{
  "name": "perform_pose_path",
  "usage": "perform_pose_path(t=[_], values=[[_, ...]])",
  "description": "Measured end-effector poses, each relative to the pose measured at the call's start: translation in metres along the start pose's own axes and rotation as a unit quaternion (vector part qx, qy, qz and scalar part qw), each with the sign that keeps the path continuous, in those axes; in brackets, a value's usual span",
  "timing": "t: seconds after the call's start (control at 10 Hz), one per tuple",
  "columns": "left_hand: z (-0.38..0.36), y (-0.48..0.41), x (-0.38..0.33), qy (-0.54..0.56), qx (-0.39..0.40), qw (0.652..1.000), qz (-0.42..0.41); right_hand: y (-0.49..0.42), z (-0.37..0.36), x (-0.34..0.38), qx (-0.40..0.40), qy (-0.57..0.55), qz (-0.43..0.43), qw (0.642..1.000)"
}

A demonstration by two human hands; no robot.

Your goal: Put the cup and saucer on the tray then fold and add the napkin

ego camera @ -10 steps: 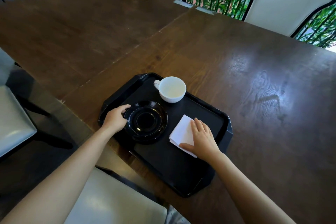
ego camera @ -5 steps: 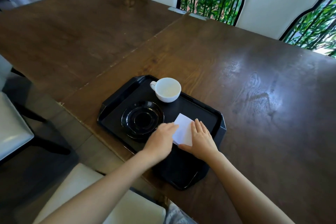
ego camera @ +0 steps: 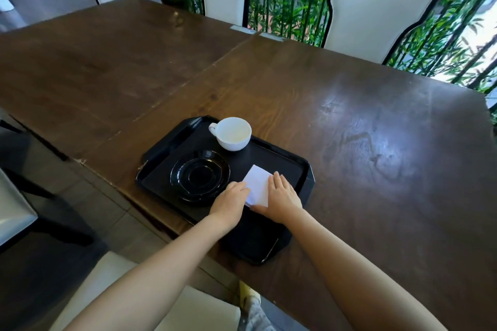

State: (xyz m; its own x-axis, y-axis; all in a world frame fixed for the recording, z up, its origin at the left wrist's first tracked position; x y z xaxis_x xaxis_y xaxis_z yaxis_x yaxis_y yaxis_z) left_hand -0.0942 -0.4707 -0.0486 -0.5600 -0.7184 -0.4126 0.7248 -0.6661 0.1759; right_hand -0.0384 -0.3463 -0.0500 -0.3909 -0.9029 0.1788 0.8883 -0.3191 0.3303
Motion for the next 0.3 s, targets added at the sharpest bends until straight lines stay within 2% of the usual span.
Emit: perform_pose_path(t=[0.2, 0.3], values=[[0.024, -0.01, -0.015, -0.145, 0.09, 0.984, -0.058, 0.012, 0.028, -0.007, 0.097, -0.01, -0.016, 0.995], [0.049, -0.019, -0.027, -0.144, 0.159, 0.976, -0.037, 0.022, 0.053, -0.014, 0.151, -0.026, -0.024, 0.988]])
Point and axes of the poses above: each hand's wrist, its own y-axis away from the middle knuckle, its own z-axis out of the back of the hand, x = y × z, the point moved 3 cm from there along -y, towards the middle knuckle, and after that the axes turned 1 degree about -x, right-handed, at the moved point
